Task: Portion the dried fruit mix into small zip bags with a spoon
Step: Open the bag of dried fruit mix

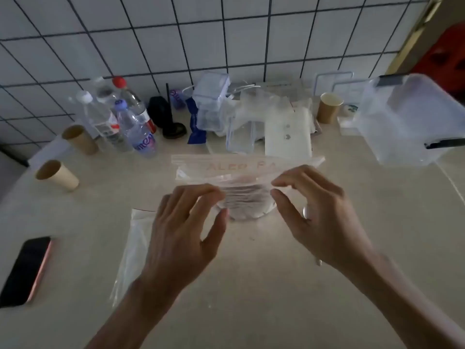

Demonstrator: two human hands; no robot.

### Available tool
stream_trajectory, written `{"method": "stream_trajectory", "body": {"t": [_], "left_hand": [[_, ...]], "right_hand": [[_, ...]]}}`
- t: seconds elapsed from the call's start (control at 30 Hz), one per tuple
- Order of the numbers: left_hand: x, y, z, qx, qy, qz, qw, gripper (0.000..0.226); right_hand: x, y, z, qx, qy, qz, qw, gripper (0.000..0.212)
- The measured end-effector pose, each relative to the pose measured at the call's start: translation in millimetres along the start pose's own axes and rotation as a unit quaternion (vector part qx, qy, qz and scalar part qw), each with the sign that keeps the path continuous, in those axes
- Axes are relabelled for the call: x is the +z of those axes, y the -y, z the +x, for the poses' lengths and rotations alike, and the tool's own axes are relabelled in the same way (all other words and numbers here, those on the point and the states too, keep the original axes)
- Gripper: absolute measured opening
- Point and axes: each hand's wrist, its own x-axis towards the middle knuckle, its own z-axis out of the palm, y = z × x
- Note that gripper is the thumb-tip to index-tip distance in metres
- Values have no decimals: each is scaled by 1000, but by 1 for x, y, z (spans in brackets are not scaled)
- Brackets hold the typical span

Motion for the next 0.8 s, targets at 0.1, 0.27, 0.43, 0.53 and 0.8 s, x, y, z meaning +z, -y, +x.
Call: {"method": "stream_trajectory", "body": {"t": [0.1, 0.27, 0.43, 0.53, 0.8], "left_hand": [[8, 15, 15, 29, -22, 73, 997, 31], [32, 36, 7, 45, -16, 156, 987, 40], [40, 36, -22, 50, -98, 134, 985, 43], [36, 28, -36, -1, -81, 152, 985, 38], [27, 7, -54, -85, -19, 157, 984, 51]], "right_hand": [[12, 0, 20, -89, 4, -103, 991, 28], [37, -19, 17, -117, 97, -246, 957, 57], [46, -32, -7, -119, 67, -304, 943, 51], [47, -30, -26, -60, 50, -342, 936, 61], [40, -10, -52, 42, 98, -368, 924, 35]]}}
